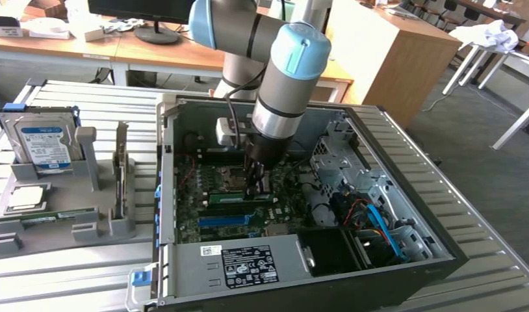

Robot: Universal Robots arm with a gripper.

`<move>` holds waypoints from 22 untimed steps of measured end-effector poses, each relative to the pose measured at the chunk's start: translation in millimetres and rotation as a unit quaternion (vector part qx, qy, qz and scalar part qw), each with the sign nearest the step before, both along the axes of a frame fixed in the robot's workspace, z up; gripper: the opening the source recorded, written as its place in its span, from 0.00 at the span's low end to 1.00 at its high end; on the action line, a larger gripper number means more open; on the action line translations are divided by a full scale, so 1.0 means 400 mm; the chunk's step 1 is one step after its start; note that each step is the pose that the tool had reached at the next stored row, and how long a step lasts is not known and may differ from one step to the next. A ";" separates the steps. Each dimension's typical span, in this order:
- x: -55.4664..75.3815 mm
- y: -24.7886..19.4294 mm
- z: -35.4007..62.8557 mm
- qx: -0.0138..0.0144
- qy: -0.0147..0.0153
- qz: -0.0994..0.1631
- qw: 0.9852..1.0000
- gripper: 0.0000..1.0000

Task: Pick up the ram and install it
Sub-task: 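Insert the ram into the slot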

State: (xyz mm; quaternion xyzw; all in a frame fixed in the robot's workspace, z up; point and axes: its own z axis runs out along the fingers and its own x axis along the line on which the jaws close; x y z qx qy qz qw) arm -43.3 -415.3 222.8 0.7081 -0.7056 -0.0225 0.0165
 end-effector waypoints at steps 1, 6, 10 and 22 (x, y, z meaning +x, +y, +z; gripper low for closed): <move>0.000 0.000 0.000 0.000 0.000 0.000 1.000 0.20; 0.000 0.000 0.003 0.000 0.000 0.000 1.000 0.20; 0.000 0.000 0.013 0.000 0.000 0.000 1.000 0.20; 0.024 0.004 0.023 0.000 0.000 0.000 1.000 0.10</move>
